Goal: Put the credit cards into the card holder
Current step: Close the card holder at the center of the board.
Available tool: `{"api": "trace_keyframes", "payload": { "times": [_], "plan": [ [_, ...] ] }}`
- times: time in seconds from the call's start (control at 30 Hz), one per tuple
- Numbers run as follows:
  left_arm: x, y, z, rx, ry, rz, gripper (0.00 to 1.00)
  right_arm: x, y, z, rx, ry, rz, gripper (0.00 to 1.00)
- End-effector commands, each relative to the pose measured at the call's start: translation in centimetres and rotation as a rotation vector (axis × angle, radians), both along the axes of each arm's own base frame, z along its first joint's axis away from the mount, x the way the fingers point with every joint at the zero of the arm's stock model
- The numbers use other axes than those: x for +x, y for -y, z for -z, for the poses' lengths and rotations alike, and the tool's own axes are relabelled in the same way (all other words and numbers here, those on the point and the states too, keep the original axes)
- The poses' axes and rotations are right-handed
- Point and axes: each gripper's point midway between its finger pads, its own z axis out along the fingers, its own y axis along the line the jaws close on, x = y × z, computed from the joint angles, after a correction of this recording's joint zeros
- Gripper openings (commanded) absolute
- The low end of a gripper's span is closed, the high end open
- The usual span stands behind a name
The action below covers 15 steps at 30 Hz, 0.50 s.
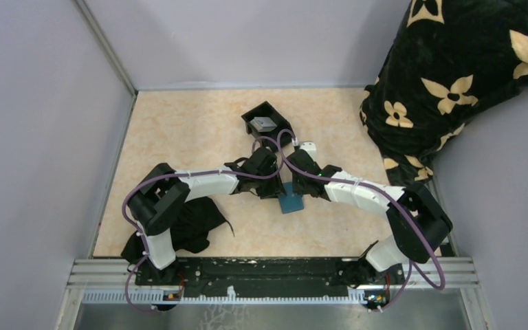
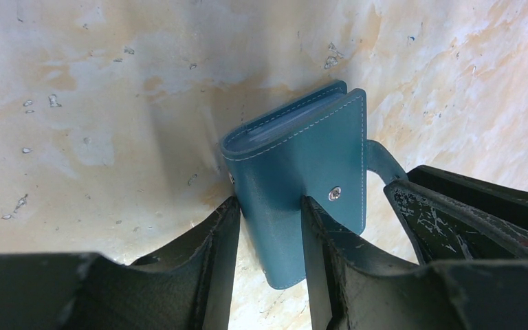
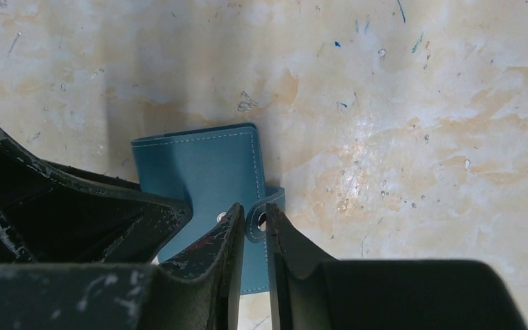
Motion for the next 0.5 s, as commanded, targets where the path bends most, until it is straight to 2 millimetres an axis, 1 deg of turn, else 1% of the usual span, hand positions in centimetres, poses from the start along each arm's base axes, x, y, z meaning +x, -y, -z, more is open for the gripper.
{"api": "trace_keyframes", "payload": {
  "times": [0.0, 0.23, 0.33, 0.4, 0.47],
  "plan": [
    [-1.6, -2.5, 3.9, 0.128, -0.063, 0.001, 0.46, 1.2, -1.3, -2.0, 0.022, 0.055, -0.009, 0.16],
    [-1.8, -2.6, 4.1, 0.128, -0.07, 0.001, 0.46, 1.0, -1.5, -2.8, 0.013, 0.073, -0.016, 0.14],
    [-1.9, -2.7, 4.3, 0.126, -0.073, -0.002, 0.46, 0.9, -1.6, -3.0, 0.01, 0.079, -0.017, 0.1],
    [-1.9, -2.8, 4.3, 0.128, -0.073, -0.005, 0.46, 0.9, -1.6, -3.0, 0.008, 0.08, -0.018, 0.1],
    [-1.9, -2.8, 4.3, 0.123, -0.073, -0.008, 0.46, 0.9, -1.5, -3.0, 0.006, 0.079, -0.018, 0.05]
  ]
}}
